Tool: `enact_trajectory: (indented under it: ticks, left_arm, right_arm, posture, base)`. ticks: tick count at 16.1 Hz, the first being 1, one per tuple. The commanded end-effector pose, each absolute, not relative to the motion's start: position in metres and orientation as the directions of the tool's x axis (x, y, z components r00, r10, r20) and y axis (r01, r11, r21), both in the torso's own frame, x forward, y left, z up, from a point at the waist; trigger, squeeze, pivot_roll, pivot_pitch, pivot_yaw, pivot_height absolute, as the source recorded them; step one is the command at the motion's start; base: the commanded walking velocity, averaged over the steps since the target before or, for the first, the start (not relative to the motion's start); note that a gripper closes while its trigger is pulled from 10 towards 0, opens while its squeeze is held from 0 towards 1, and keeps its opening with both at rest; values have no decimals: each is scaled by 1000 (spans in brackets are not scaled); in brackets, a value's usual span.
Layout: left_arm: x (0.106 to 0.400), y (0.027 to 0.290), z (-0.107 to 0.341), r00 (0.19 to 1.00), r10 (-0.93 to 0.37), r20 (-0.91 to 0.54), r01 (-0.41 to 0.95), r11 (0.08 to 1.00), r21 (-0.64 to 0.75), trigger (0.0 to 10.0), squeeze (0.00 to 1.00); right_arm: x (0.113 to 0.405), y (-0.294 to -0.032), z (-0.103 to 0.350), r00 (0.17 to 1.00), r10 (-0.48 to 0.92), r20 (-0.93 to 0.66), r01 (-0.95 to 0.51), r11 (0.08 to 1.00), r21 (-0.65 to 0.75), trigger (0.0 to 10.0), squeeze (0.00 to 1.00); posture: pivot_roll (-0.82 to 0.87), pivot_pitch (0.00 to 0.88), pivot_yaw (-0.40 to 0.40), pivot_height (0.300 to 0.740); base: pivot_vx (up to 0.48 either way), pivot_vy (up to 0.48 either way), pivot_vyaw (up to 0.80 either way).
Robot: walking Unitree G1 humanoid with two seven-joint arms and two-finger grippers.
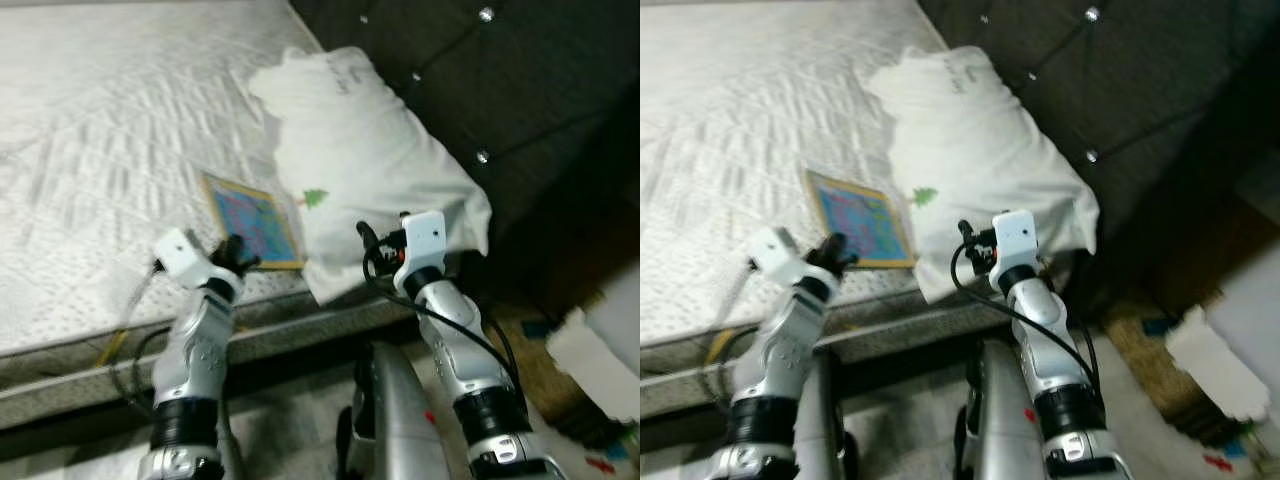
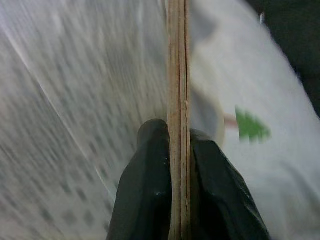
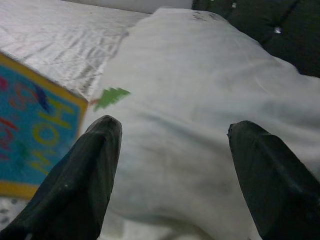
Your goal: Clean up the room
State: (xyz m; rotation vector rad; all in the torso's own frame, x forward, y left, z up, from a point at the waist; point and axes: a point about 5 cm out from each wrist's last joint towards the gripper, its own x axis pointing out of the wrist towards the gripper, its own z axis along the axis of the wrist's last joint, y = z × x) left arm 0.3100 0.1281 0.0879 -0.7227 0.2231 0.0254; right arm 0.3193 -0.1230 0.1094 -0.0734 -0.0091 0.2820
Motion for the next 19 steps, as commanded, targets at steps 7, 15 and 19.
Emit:
enact_trajectory:
  ticks: [7, 15, 19]
  left_arm:
    - [308, 113, 78, 932, -165, -321, -124, 690, -713, 10000, 0]
    - [321, 162, 69, 914, -137, -383, -158, 749, -644, 10000, 0]
    - [332, 184, 69, 905, -108, -412, -160, 810, -564, 10000, 106]
  right_arm:
    - [319, -128, 112, 962, 273, 5, -272, 958, -85, 10000, 0]
    - [322, -127, 113, 963, 271, 7, -270, 959, -85, 10000, 0]
    - [323, -127, 114, 963, 269, 12, -267, 960, -90, 10000, 0]
  posture:
    - [-7, 92, -60, 515]
    - [4, 91, -62, 515]
    - [2, 88, -62, 515]
  base:
    - [0, 0, 0]
    - [0, 0, 0]
    - [0, 0, 0]
